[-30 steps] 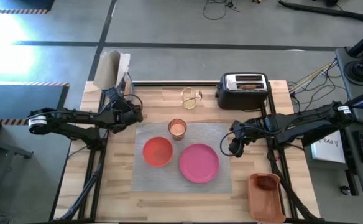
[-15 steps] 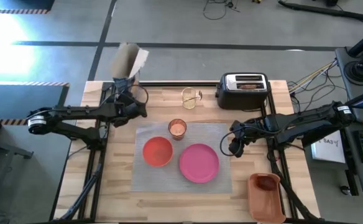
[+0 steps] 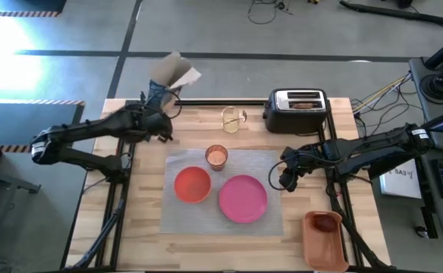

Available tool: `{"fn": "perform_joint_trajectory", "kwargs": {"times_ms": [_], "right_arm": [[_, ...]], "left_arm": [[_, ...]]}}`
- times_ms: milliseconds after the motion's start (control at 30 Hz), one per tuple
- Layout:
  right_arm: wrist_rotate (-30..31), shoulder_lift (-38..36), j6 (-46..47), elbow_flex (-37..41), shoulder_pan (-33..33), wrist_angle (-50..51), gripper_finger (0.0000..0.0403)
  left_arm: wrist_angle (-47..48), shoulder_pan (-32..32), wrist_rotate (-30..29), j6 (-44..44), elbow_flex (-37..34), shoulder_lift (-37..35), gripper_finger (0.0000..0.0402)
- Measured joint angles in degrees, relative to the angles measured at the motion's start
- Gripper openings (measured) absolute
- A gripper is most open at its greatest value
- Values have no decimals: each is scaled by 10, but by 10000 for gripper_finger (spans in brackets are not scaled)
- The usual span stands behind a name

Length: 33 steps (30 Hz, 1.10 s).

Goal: Arrange a breakfast setting
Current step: Pour the blue cereal into the orange bowl

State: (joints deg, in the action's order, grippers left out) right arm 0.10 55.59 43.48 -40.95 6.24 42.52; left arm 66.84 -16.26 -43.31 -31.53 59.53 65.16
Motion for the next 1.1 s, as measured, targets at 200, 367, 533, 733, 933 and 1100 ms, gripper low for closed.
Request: {"fn": "perform_joint_trajectory", "kwargs": {"times_ms": [200,367,533,733,933,1100], "right_arm": [[0,0,0,0,0,0,137],[0,0,0,0,0,0,137],[0,0,0,0,0,0,137],[0,0,0,0,0,0,137],[0,0,0,0,0,0,137],[0,0,0,0,0,0,137]], "left_arm": [[119,9,137,-7,108,-16,166],[217,32,217,-55,180,-18,166],[223,60,351,-94,204,-27,166],[233,123,410,-180,203,-34,166],[232,203,409,-254,203,-35,166],[232,291,408,-334,203,-35,166]]}}
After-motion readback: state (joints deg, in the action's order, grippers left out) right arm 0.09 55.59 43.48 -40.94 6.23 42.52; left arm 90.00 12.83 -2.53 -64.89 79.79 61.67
